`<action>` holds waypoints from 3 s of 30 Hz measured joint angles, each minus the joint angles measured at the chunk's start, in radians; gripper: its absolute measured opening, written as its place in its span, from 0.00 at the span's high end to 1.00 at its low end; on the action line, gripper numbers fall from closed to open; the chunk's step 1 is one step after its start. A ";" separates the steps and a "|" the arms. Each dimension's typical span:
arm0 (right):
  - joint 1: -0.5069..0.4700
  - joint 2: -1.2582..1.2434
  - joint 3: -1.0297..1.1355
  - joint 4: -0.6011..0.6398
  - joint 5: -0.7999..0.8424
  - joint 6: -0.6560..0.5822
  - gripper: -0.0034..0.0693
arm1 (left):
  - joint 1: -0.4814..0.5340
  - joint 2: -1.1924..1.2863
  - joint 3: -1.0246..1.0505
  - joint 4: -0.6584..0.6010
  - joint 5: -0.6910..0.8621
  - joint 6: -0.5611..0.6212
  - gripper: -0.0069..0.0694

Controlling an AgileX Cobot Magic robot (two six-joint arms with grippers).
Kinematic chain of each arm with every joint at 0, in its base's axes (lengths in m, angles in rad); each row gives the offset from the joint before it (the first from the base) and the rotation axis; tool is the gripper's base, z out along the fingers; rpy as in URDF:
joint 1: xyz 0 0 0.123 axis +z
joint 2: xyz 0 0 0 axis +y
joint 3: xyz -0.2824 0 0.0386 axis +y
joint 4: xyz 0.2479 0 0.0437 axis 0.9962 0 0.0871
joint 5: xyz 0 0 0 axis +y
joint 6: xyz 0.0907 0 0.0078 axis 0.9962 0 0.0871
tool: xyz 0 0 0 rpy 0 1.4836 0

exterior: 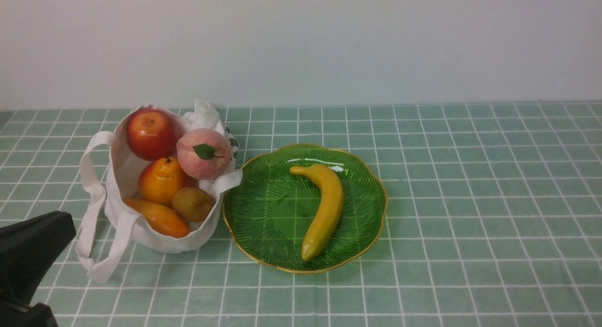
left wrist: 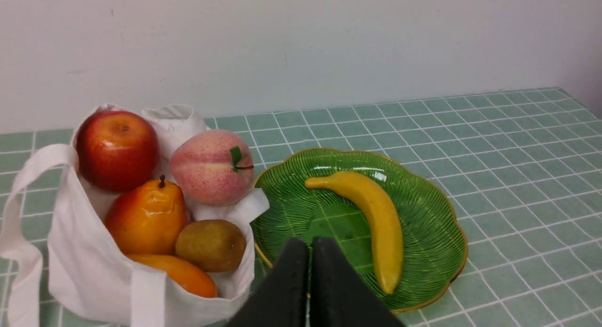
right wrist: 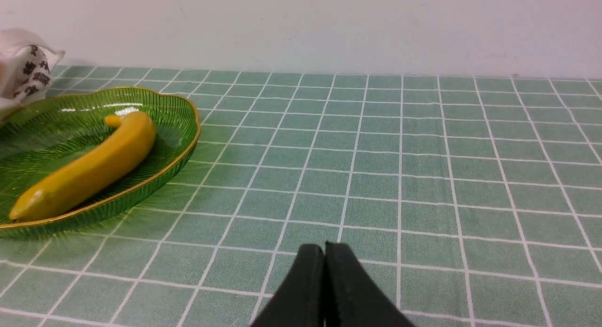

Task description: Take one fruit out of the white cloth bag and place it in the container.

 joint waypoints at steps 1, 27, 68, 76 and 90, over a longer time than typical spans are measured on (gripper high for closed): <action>0.000 0.000 0.000 0.000 0.000 0.000 0.97 | 0.000 0.000 0.000 -0.001 0.001 0.000 0.92; 0.000 0.000 0.000 0.000 0.000 0.000 0.97 | -0.077 -0.342 0.298 0.662 -0.245 -0.706 0.92; 0.000 0.000 0.000 0.000 0.000 0.000 0.97 | -0.157 -0.421 0.506 0.910 -0.224 -0.760 0.92; 0.000 0.000 0.000 0.000 0.000 0.000 0.97 | -0.157 -0.421 0.506 0.910 -0.223 -0.760 0.92; 0.000 0.000 0.000 0.000 0.000 0.000 0.97 | -0.157 -0.421 0.506 0.910 -0.223 -0.760 0.92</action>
